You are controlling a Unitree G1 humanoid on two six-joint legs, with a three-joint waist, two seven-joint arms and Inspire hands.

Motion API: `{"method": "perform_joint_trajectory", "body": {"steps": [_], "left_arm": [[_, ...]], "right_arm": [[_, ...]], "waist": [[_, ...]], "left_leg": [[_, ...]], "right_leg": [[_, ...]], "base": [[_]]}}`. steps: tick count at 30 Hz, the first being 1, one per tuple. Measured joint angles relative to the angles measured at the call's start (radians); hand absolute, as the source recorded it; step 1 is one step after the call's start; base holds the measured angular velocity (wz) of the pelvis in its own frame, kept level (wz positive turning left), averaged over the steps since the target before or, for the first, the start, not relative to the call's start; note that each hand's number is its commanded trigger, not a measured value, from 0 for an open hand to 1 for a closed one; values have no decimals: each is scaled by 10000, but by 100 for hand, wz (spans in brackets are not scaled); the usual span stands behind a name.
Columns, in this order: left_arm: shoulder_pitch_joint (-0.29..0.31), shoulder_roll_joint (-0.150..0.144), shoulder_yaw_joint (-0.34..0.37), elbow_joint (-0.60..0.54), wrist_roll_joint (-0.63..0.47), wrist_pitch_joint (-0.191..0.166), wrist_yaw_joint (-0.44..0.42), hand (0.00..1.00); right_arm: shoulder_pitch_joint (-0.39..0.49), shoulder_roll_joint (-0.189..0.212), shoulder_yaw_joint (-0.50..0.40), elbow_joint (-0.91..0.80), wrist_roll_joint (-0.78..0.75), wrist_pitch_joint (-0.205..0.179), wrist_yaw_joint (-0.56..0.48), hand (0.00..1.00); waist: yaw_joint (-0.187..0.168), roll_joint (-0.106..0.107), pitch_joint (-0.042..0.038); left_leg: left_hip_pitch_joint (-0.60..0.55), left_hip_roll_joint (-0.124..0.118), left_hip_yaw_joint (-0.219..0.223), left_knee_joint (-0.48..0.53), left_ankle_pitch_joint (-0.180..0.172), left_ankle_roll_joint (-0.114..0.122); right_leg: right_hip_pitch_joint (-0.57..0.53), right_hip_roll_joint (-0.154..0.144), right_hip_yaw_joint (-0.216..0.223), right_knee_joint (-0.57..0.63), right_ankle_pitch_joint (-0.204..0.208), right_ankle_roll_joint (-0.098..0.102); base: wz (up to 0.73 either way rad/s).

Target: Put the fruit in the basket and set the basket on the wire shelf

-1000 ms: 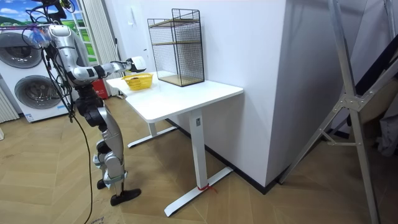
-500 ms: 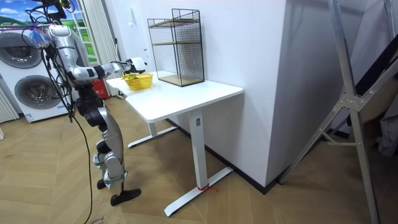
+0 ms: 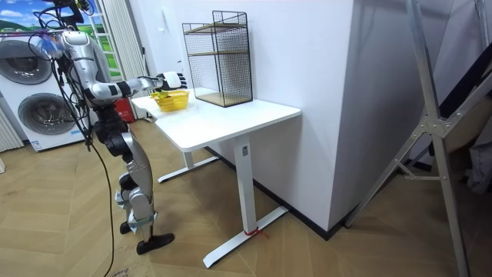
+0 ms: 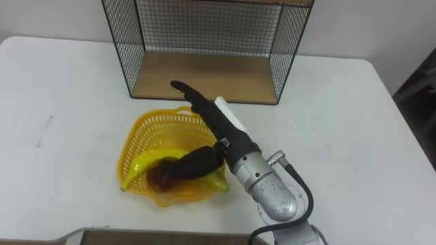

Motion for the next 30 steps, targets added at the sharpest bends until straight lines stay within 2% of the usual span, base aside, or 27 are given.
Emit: {"method": "perform_joint_trajectory", "body": {"steps": [4, 6, 9, 12, 14, 18, 20, 23, 24, 30], "left_arm": [[26, 40, 21, 9, -331, -50, 68, 0], [34, 31, 156, 182, -474, -231, 143, 0], [130, -13, 861, 321, -998, -386, 510, 0], [212, 14, 1586, 896, -2087, -748, 970, 0], [466, 10, 2082, 1029, -2634, -845, 1372, 0], [797, 9, 2656, 1015, -3298, -934, 1953, 0], [885, 9, 3055, 996, -4064, -1229, 2442, 0], [1068, 17, 3544, 594, -4868, -1516, 3090, 0], [1109, 31, 3682, 468, -5167, -1610, 3380, 0], [1218, 24, 4414, -63, -6582, -1741, 4650, 0]], "right_arm": [[8, -162, -78, 13, 35, -30, -302, 0], [109, -206, -189, 34, 334, -40, -459, 0], [284, -216, -649, 209, 958, -118, -637, 0], [454, -211, -1295, 168, 2157, -116, -1010, 0], [556, -194, -1871, 101, 2845, -238, -1534, 0], [569, -191, -2372, 18, 3301, -264, -2221, 0], [568, -245, -2663, 9, 4047, -439, -2426, 0], [627, -309, -2996, 4, 4622, -639, -2784, 0], [789, -358, -3083, 0, 4692, -739, -2928, 0], [1206, -450, -3102, -3, 4830, -736, -3257, 0]], "waist": [[2, 42, -6], [18, 69, -11], [-1, 72, -10], [-5, 125, -4], [-31, 180, -18], [-26, 267, -60], [3, 324, -97], [-9, 349, -96], [2, 354, -98], [31, 488, -103]], "left_leg": [[18, 0, -1, 8, 1, 1], [66, 3, -2, 8, 1, 1], [69, 1, -23, 27, 1, 1], [109, -1, -25, 28, 1, 1], [146, -2, -25, 20, 1, 2], [147, -2, -25, 25, 2, 1], [148, -7, -48, 43, 2, 1], [142, -24, -154, 84, 2, 1], [148, -28, -153, 89, 2, 1], [179, -28, -125, 91, 5, 7]], "right_leg": [[22, 5, -1, 0, 0, 0], [66, 7, -5, 1, 0, 0], [89, -4, -25, -8, 0, 0], [132, -6, -24, -6, 0, 0], [159, -7, -22, -6, -2, 2], [156, -8, -20, -6, -3, 0], [162, -20, -34, -5, -7, -1], [210, -42, -89, -17, -13, 3], [230, -51, -110, -17, -18, 8], [227, -50, -44, 20, -23, 5]], "base": [[0], [0], [0], [0], [0], [0], [0], [6], [6], [-2]]}}
